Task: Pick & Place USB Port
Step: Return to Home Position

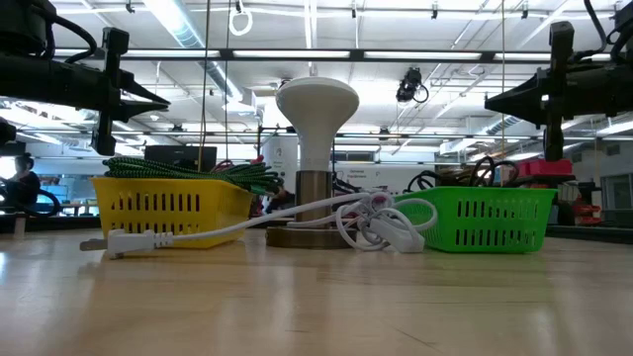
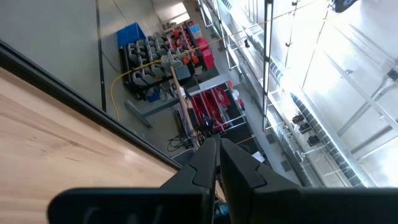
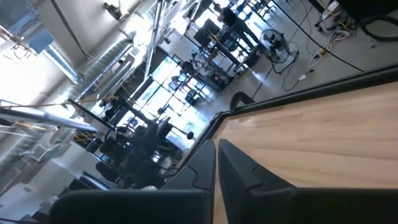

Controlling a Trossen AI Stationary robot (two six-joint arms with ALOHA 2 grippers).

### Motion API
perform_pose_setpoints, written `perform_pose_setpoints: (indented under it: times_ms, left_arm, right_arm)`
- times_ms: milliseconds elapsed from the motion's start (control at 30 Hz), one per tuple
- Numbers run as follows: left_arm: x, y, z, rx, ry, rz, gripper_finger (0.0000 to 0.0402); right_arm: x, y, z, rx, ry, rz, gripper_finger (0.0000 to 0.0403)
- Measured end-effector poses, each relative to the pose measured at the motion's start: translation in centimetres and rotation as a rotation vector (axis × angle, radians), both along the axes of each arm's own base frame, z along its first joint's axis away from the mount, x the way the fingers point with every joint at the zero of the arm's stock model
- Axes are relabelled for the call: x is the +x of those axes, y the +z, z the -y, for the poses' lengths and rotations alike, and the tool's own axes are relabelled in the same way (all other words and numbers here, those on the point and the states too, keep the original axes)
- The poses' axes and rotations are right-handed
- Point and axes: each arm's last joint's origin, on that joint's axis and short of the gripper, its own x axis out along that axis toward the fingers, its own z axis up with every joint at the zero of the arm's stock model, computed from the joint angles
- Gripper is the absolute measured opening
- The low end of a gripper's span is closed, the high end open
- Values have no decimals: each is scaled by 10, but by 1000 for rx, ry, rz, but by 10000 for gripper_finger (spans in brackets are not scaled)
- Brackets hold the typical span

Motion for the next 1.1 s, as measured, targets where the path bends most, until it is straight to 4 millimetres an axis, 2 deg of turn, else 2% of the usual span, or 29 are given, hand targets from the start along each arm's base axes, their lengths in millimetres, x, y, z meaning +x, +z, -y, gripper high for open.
perform_pose_setpoints:
  times_ms: [233,300,433,567,667,767,833,1000,1100]
  left_arm:
    - [0,0,0,0,0,0,25]
    - [0,0,0,0,0,0,25]
    - [0,0,0,0,0,0,25]
    - [0,0,0,0,0,0,25]
    - [0,0,0,0,0,0,25]
    - [0,0,0,0,0,0,25]
    - [0,0,0,0,0,0,25]
    - [0,0,0,0,0,0,25]
    - [0,0,0,0,0,0,25]
  right_arm:
    - [-1,2,2,15,-70,24,22]
    - [-1,1,2,-80,-91,-42,22]
    - [0,-1,1,-403,-115,-274,22]
    - [-3,2,4,-577,-266,-414,22]
    - [-4,2,6,-622,-351,-497,22]
    - [-5,2,7,-591,-394,-500,22]
    - [-4,4,5,-564,-325,-413,22]
    - [3,5,-5,-651,62,-269,22]
    - [4,10,-11,-686,199,-170,22]
